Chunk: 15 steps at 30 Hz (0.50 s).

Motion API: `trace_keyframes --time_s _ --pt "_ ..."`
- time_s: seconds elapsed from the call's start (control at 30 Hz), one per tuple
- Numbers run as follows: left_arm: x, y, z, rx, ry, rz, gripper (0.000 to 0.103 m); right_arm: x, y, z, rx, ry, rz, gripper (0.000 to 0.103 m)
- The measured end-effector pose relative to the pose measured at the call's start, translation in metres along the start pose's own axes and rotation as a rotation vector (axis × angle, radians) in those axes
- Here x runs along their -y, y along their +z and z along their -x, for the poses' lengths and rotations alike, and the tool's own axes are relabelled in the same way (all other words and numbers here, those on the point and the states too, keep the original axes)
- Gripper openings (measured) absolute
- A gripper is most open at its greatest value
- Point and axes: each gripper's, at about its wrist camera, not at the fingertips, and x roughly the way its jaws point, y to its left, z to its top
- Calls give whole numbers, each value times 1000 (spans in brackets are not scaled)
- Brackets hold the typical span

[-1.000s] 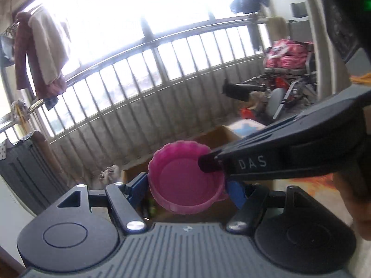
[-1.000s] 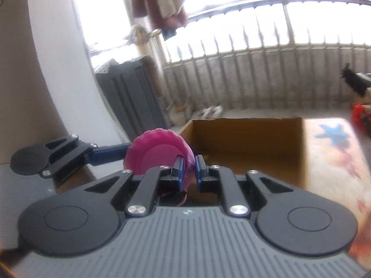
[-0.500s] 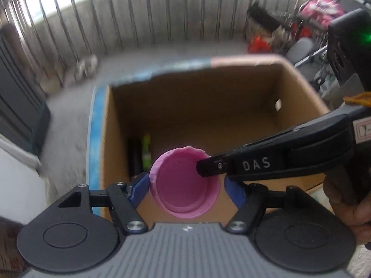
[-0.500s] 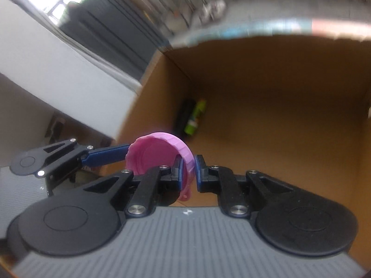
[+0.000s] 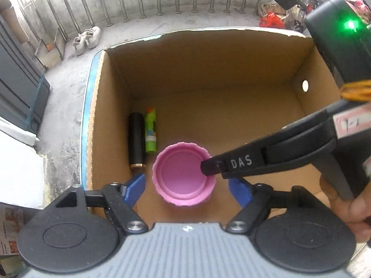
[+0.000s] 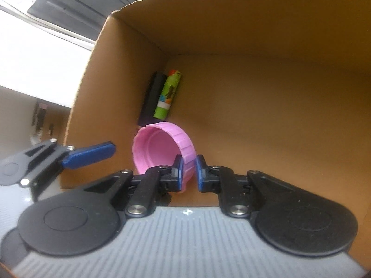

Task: Organize rigid objects
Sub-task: 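Carry the pink bowl into the box and open the right gripper, then move the right gripper to the black round holder and close on it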

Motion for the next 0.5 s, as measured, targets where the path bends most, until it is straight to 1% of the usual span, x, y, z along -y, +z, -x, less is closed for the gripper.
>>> trace_keyframes --time_s 0.1,0.13,0.17,0.23,0.33,0.43,0.5 --pt "0 -1 4 2 -12 19 82 -1 -3 3 11 1 1 15" --pt "0 -2 8 6 -10 24 82 -2 -5 5 24 -6 8 15" --pt "0 -3 11 11 -10 32 82 -2 -4 7 55 -23 -12 16" --pt "-1 -6 20 24 -16 45 82 -1 -7 18 88 -5 -20 18" --pt "0 -11 43 70 -13 51 82 -3 -14 39 144 9 -12 21" --pt "1 -20 71 135 -7 38 82 -6 -31 75 220 67 -13 22" --pt "3 -32 97 197 -4 19 82 -9 -46 100 277 103 -2 23"
